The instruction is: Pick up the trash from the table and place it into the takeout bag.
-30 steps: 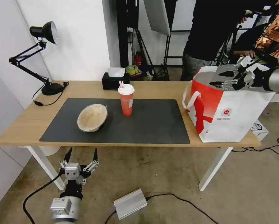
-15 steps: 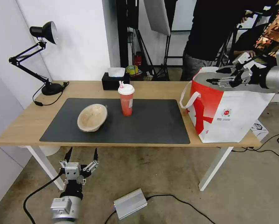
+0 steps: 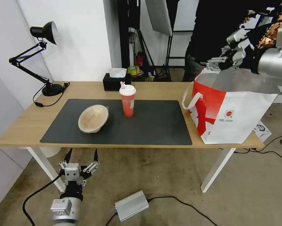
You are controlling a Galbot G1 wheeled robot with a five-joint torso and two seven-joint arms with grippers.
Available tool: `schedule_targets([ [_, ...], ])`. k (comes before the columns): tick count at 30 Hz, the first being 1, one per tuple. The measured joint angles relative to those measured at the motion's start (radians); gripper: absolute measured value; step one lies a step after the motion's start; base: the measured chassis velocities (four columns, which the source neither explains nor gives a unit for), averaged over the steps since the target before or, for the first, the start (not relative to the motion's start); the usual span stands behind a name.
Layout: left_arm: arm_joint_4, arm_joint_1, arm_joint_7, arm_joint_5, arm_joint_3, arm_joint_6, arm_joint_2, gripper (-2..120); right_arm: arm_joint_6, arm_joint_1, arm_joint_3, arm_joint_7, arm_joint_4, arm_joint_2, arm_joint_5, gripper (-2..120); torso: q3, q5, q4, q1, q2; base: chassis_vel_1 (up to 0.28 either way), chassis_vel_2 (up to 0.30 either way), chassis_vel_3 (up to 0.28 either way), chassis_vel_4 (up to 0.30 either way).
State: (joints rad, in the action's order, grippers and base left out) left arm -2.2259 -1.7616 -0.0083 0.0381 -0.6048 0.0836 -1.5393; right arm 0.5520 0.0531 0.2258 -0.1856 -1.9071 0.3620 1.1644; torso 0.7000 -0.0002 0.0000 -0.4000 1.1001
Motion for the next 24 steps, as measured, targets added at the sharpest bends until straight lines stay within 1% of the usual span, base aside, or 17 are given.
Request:
schedule_targets([
  [1,0.0,0.0,0.0,0.0,0.0,0.0,-0.001,100,-0.008,0.002,0.0,0.025,-0.011,0.01,0.02,63,0.0,0.0,0.0,0.0,0.0,0.0,0.0,0.0,0.0],
  [3,0.0,0.001,0.0,0.0,-0.001,0.0,-0.001,100,-0.013,0.002,0.0,0.038,-0.017,0.015,0.03,63,0.0,0.0,0.0,0.0,0.0,0.0,0.0,0.0,0.0],
  [5,0.0,0.001,0.0,0.0,-0.002,-0.001,-0.003,100,-0.037,0.001,0.0,0.122,-0.048,0.041,0.083,63,0.0,0.0,0.0001,0.0,0.0,0.0,0.0,0.0,0.0],
  [7,0.0,0.002,0.0,-0.001,-0.002,-0.001,-0.004,100,-0.047,-0.001,-0.002,0.146,-0.056,0.047,0.098,63,0.0,-0.0001,0.0001,0.0,0.0,0.0,0.0,0.0,0.0],
  [8,0.001,0.002,0.0,0.0,-0.003,-0.001,-0.005,100,-0.065,-0.012,-0.009,0.188,-0.071,0.055,0.117,64,0.0,-0.0001,0.0003,0.0,0.0,0.0,0.0,0.0,0.0],
  [10,0.002,0.002,0.0,0.0,-0.004,-0.001,-0.008,100,-0.103,-0.054,-0.036,0.252,-0.107,0.065,0.138,69,0.0,-0.0001,0.0003,0.0,0.0,0.0,0.0,0.0,0.0],
  [11,0.003,0.002,-0.001,-0.001,-0.004,-0.001,-0.01,100,-0.116,-0.094,-0.071,0.289,-0.132,0.067,0.147,73,0.0,0.0001,0.0002,0.0,0.0,0.0,0.0,0.0,0.0],
  [13,0.004,0.002,-0.001,0.0,-0.005,-0.001,-0.011,100,-0.12,-0.115,-0.088,0.309,-0.144,0.067,0.15,75,0.0,0.0001,0.0001,0.0,0.0,0.0,0.0,0.0,0.0],
  [15,0.006,0.003,-0.001,0.0,-0.005,-0.002,-0.015,100,-0.142,-0.228,-0.169,0.395,-0.208,0.06,0.153,86,0.0,0.0002,0.0001,0.0,0.0,0.0,0.0,0.0,0.0],
  [16,0.007,0.003,-0.001,0.0,-0.005,-0.002,-0.016,100,-0.149,-0.258,-0.192,0.414,-0.222,0.058,0.149,89,0.0,0.0001,0.0001,0.0,0.0,0.0,0.0,0.0,0.0],
  [17,0.007,0.003,-0.001,0.0,-0.005,-0.002,-0.016,100,-0.149,-0.258,-0.192,0.414,-0.222,0.058,0.149,89,0.0,0.0001,0.0001,0.0,0.0,0.0,0.0,0.0,0.0],
  [18,0.009,0.004,-0.001,0.001,-0.005,-0.002,-0.018,100,-0.166,-0.357,-0.271,0.454,-0.264,0.052,0.128,96,0.0,0.0001,0.0001,0.0,0.0,0.0,0.0,0.0,0.0],
  [19,0.011,0.005,-0.001,0.002,-0.005,-0.002,-0.019,100,-0.173,-0.436,-0.334,0.476,-0.295,0.049,0.105,99,0.0,0.0003,-0.0003,0.0,0.0,0.0,0.0,0.0,0.0],
  [20,0.011,0.005,-0.001,0.002,-0.005,-0.002,-0.019,100,-0.173,-0.436,-0.334,0.476,-0.295,0.049,0.105,99,0.0,0.0003,-0.0003,0.0,0.0,0.0,0.0,0.0,0.0],
  [22,0.015,0.007,-0.001,0.003,-0.005,-0.002,-0.022,100,-0.18,-0.534,-0.401,0.504,-0.335,0.052,0.066,100,0.0,0.0002,-0.0005,0.0,0.0,0.0,0.0,0.0,0.0],
  [23,0.016,0.005,-0.001,0.005,-0.01,-0.002,-0.028,100,-0.185,-0.569,-0.416,0.518,-0.35,0.064,0.038,100,0.0,0.0002,-0.0007,0.0,0.0,0.0,0.0,0.0,0.0],
  [24,0.016,0.005,-0.001,0.005,-0.01,-0.002,-0.028,100,-0.185,-0.569,-0.416,0.518,-0.35,0.064,0.038,100,0.0,0.0002,-0.0007,0.0,0.0,0.0,0.0,0.0,0.0],
])
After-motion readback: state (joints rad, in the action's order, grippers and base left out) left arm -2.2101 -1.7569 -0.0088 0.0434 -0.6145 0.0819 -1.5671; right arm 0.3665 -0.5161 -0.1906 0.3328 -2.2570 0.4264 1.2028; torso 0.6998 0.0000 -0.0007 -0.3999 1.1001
